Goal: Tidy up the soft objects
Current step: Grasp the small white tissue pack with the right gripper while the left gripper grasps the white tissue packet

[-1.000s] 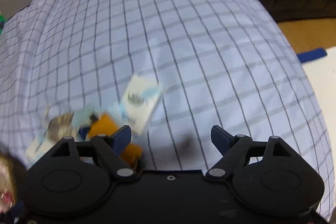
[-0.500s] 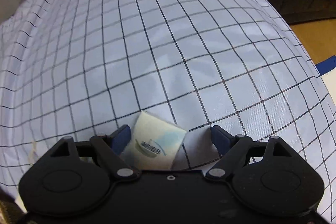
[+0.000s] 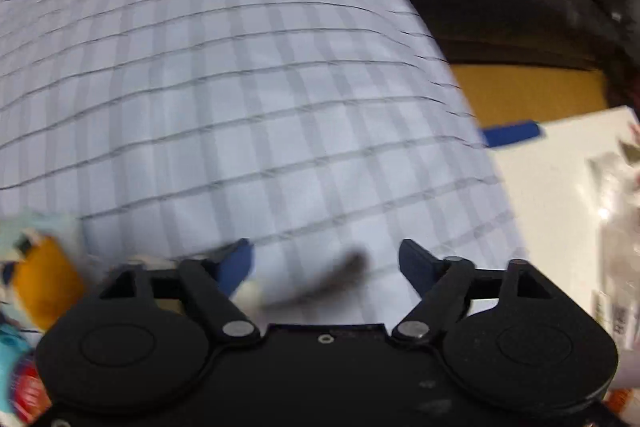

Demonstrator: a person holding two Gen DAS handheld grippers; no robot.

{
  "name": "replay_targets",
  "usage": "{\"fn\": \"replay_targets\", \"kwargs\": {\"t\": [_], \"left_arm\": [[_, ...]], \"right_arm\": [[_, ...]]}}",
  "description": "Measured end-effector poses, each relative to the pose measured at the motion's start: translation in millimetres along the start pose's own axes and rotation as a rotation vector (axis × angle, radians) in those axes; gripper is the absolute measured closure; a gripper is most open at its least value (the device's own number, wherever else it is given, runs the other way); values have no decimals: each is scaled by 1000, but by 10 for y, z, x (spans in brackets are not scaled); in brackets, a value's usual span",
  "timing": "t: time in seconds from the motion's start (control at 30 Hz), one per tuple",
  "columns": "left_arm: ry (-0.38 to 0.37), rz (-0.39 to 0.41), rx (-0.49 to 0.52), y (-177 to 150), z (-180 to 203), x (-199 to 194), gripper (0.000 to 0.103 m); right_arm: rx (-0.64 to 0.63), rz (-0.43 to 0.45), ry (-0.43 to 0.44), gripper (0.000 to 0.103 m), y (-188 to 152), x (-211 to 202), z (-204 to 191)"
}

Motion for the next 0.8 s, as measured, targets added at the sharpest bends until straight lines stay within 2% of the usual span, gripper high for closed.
{"fn": "replay_targets", "kwargs": {"t": [0.17,0.3,0.4,0.5,0.57,0.6,0.63,0.7,0.8], "left_arm": [[-23,20,-11,26,12,-66,24],[-19,20,-12,27,3,-58,24],[-16,19,-17,32,-20,-47,24],[-23,25,-23,39,-40,-59,24],[-25,30,-22,40,-35,-66,24],[-26,32,-20,42,-31,-66,24],[-27,34,-17,44,-28,-66,24],[-26,39,-11,50,-18,-64,23],[-26,46,-5,64,-1,-65,22]], "right_arm": [[69,26,166,21,-12,-205,-34],[106,-40,282,19,-103,-217,-390],[79,-75,284,16,-203,-154,-607],[46,-91,221,12,-278,-23,-713],[35,-95,213,17,-284,50,-708],[36,-96,224,22,-295,58,-713],[41,-99,257,33,-289,55,-723],[52,-111,267,35,-270,23,-648],[39,-98,251,45,-264,-57,-515]]}}
Point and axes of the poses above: each gripper's, at about its wrist camera, not at the fingertips, and x roughly the way its jaws point, z to its right, y to its top, the point moved 9 cm from there along x, roughly the way its jaws point, and after that the axes turned 6 degrees about y, right-handed, at the moved point
